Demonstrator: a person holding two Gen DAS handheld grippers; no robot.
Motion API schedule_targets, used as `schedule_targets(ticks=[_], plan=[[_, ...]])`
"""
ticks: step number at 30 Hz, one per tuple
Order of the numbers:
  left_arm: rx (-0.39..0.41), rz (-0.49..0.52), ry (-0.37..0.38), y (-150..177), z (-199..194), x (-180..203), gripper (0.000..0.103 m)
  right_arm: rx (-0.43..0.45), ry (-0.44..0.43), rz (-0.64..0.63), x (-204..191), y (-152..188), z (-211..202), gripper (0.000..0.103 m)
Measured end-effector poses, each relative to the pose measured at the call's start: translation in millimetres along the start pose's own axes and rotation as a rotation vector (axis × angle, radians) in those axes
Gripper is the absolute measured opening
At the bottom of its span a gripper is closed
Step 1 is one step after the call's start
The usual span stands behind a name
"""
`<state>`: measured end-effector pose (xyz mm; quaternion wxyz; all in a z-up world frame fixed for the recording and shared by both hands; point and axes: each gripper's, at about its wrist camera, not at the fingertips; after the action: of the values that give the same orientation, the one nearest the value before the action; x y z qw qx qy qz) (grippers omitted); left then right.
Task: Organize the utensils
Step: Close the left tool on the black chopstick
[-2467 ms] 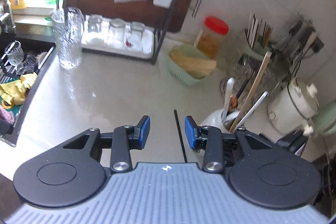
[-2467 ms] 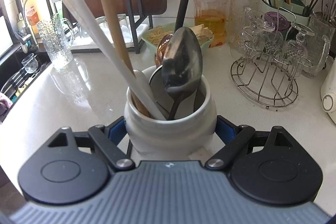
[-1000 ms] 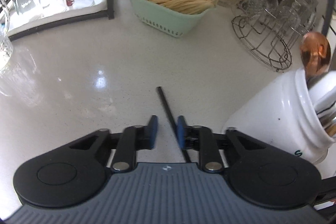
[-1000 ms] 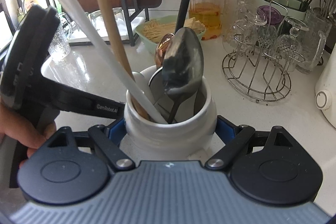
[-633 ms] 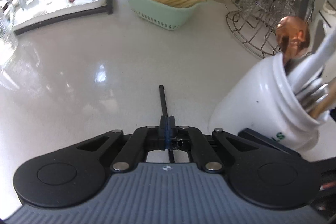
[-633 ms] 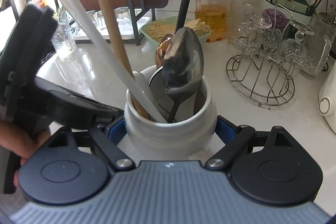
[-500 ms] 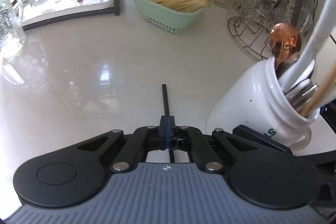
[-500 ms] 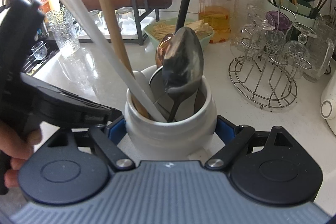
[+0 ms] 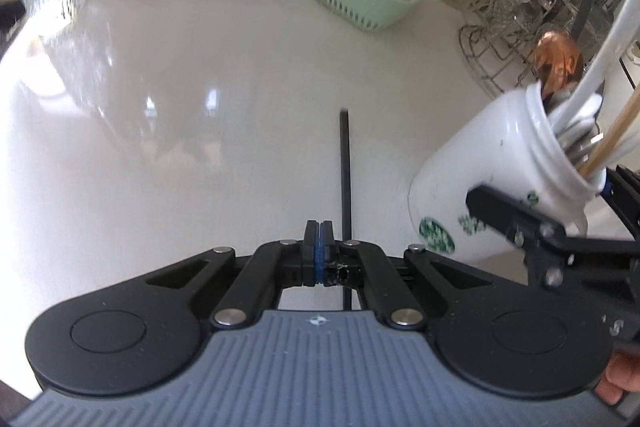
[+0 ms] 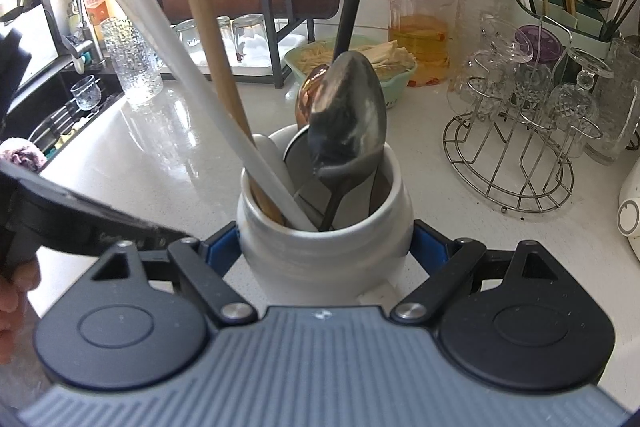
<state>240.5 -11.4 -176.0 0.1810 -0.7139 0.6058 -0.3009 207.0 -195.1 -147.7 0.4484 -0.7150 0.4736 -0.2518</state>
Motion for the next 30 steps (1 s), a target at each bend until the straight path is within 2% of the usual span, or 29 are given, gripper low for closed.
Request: schedule_targets(ticks=[5,11,14,15,16,19,22,30], plan=[[-0.021,0.000,0.013,10.5,-1.0,-2.2,0.000,-0.002,-0.004,0.000,0.2,0.0,-0.4,0.091],[0.029,-0.026,0.016,-9.5,2.8,-6.5,0.003,-0.006,-0.009,-0.004,0.5,-0.7,0.9,0.091],[0.042,-0.047,0.033,-24.0,10.7,-10.4,0.020,-0.007,-0.017,-0.010,1.6,-0.4,0.2,0.091],[0.040,-0.049,0.038,-28.7,14.2,-11.9,0.031,-0.008,-0.018,-0.013,1.8,-0.3,-0.2,0.091],[0.031,-0.043,0.036,-32.5,18.6,-12.1,0.033,-0.010,-0.020,-0.016,2.5,-0.1,-0.8,0.091],[0.013,0.022,0.024,-42.3,30.2,-5.2,0.033,-0.015,-0.025,-0.020,4.1,0.7,-4.0,0.091],[0.011,0.033,0.063,-48.3,36.2,-2.7,0.033,-0.021,-0.033,-0.024,5.8,1.6,-7.0,0.091],[-0.032,0.080,0.077,-52.2,57.2,7.2,0.033,-0.023,-0.009,-0.004,3.1,3.9,-12.5,0.091]])
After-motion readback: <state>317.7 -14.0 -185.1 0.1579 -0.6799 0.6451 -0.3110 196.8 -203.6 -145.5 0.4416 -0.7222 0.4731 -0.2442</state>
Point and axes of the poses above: each gripper's, at about its wrist camera, not at the fingertips, and z roughly the way its jaws point, x to its right, y to its underside, and after that the axes turned 13 degrees about x, right-handed
